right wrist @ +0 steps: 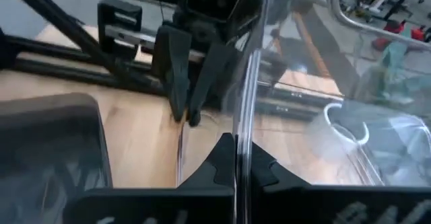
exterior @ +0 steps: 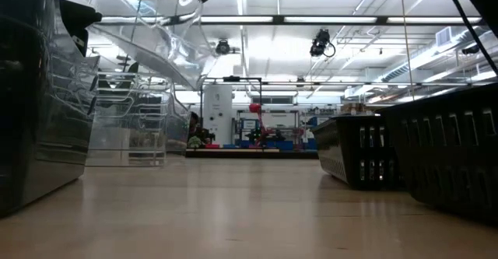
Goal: Stack baskets by color
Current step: Stack the right transparent bin on the left transparent bin
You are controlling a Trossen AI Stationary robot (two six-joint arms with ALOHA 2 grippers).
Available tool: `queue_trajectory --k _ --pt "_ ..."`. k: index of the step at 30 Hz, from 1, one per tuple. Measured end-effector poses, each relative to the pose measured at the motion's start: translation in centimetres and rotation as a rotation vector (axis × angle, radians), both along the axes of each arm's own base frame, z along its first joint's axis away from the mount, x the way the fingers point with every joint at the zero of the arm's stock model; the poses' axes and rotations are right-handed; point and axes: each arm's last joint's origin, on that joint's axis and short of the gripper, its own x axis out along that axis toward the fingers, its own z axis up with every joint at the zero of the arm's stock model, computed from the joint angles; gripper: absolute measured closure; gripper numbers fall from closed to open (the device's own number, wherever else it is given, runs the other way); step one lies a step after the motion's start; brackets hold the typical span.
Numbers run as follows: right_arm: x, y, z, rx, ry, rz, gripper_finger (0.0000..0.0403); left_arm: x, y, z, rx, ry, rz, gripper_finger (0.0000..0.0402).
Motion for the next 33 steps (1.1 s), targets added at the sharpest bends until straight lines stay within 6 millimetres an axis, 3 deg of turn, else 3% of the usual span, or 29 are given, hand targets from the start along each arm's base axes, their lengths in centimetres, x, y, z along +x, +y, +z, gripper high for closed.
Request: queue_trajectory --k 6,24,27,33 --pt "0.8 -0.5 -1.1 -0.016 0.001 -0.002 0.0402 0.0 0.0 0.0 0.000 -0.001 0.000 0.0368" --pt "0.7 -0.4 -1.0 0.024 -0.003 0.019 0.0402 0.0 0.0 0.1 -0.063 -0.010 -0.007 0.0371" --pt "0.7 -0.4 -1.1 0.022 0.013 0.021 0.0402 0.0 -0.3 0.0 -0.065 -0.002 -0.091 0.0368" --pt "0.6 -0.4 -1.0 0.014 0.007 0.018 0.0402 -0.2 -1.2 -0.3 -0.079 0.048 -0.417 0.0363"
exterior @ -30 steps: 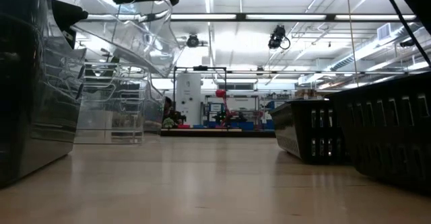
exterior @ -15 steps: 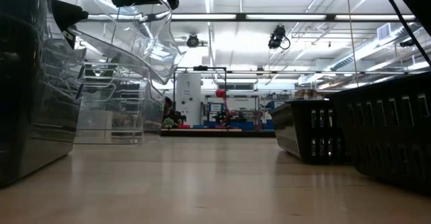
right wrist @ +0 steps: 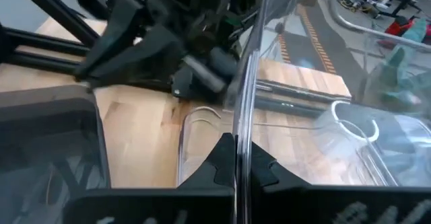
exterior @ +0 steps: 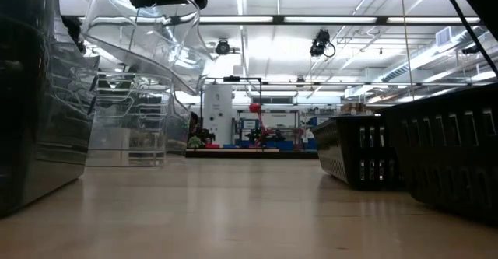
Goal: Stack baskets by color
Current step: Stack the right transparent bin on the left transparent bin
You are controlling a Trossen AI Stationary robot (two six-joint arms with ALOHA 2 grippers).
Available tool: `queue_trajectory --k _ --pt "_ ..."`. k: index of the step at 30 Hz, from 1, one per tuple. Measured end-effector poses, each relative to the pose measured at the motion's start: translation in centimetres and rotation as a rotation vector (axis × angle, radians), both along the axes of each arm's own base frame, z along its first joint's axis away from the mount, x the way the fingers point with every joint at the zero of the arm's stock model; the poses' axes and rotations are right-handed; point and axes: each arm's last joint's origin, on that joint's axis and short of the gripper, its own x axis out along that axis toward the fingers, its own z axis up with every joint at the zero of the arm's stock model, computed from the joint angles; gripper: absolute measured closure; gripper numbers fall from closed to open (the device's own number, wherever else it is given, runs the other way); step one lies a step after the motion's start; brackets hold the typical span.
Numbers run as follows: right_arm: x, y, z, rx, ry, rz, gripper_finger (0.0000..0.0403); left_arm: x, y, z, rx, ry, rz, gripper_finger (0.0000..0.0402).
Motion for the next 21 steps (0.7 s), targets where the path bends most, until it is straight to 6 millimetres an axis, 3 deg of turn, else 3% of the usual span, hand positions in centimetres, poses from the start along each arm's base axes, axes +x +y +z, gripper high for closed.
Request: queue_trajectory --k 5,12,21 --pt "0.1 0.1 0.2 0.015 -0.021 0.034 0.0402 -0.2 -0.4 0.0 -0.055 0.033 -0.143 0.0370" --pt "0.1 0.1 0.2 0.030 -0.020 0.061 0.0401 -0.2 -0.4 0.0 -0.059 0.032 -0.152 0.0371" --pt "0.6 -0.7 -3.0 0.047 0.054 0.083 0.0401 -0.2 -0.4 0.1 -0.060 0.020 -0.146 0.0364"
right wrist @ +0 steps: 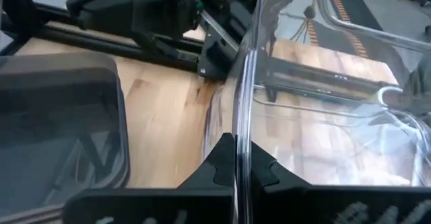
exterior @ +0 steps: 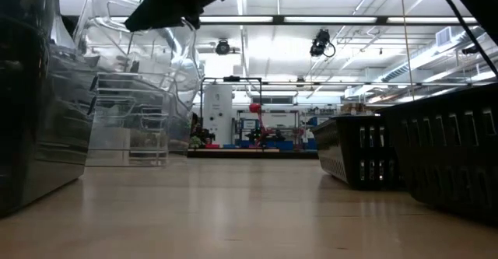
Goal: Stack baskets by color
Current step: Stack the right transparent bin on the left transparent bin
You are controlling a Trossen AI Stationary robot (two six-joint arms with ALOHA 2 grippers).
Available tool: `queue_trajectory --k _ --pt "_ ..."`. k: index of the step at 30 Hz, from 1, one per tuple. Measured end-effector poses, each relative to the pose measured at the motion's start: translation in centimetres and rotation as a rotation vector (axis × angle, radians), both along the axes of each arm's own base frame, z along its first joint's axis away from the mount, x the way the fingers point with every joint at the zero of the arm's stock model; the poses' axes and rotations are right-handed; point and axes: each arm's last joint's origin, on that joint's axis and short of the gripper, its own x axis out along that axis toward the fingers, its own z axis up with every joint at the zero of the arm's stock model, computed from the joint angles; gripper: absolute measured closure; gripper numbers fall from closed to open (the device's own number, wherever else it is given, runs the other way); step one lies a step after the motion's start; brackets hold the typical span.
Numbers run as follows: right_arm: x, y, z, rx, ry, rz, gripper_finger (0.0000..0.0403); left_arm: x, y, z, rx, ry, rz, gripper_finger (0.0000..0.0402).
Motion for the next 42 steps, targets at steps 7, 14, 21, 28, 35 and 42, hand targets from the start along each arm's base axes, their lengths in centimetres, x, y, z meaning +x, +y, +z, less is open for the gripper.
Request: queue_trajectory --k 7,14,21,28,35,42 --pt "0.0 -0.3 -0.9 0.039 0.044 0.005 0.0401 0.0 0.0 0.0 0.000 -0.001 -0.001 0.0372" --pt "-0.6 -0.3 -1.7 0.048 0.146 -0.037 0.0401 0.0 0.0 0.1 -0.004 -0.006 -0.001 0.0364" --pt "-1.5 -0.5 -2.8 0.053 0.289 -0.119 0.0401 0.0 0.0 0.1 -0.003 -0.006 -0.002 0.0368" --pt "-2.3 -0.7 -3.0 0.040 0.377 -0.125 0.0401 0.0 0.0 0.1 -0.003 -0.006 -0.002 0.0374" --pt "-2.7 -0.7 -3.2 0.015 0.423 -0.108 0.0396 0.0 0.0 0.1 -0.003 -0.006 -0.003 0.0365" --pt "-2.8 -0.7 -3.2 0.018 0.432 -0.099 0.0386 0.0 0.0 0.1 -0.003 -0.006 -0.003 0.0373"
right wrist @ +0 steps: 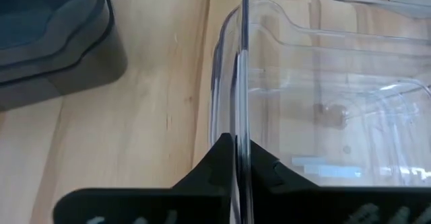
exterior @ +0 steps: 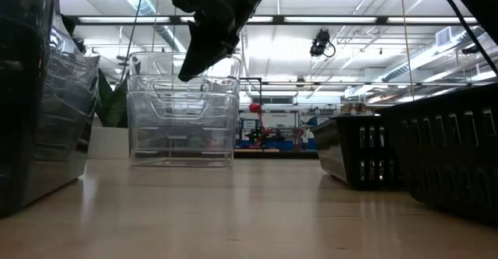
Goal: Stack baskets by color
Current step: Stack the right transparent bin on the left transparent bin, then stack the left black bin on the top right black bin
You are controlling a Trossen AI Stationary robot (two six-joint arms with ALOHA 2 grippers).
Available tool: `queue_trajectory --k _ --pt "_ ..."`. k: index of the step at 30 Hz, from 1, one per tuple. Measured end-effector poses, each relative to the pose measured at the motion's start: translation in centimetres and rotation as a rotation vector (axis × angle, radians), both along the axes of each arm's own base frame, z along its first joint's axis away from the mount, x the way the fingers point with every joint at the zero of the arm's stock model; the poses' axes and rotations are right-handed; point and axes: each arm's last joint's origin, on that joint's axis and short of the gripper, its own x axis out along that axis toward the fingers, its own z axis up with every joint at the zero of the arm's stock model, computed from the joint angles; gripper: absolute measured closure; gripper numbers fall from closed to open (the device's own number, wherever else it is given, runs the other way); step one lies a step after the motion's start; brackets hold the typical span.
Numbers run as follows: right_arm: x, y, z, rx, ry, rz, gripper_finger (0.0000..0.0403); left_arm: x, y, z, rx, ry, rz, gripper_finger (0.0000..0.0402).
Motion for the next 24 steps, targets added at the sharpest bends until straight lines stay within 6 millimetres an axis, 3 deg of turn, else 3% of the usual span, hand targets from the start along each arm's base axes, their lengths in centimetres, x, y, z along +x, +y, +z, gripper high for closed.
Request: queue_trajectory --k 5,14,24 --pt "-0.1 -0.1 0.3 0.005 0.002 -0.009 0.0349 0.0 0.0 0.0 0.000 0.001 0.000 0.0376" --pt "0.0 0.0 2.9 0.014 -0.032 -0.024 0.0275 0.0 0.0 0.0 0.000 0.000 0.000 0.0366" --pt "-0.2 0.6 5.0 0.031 -0.043 -0.002 0.0263 0.0 0.0 0.0 0.000 0.000 0.000 0.0373"
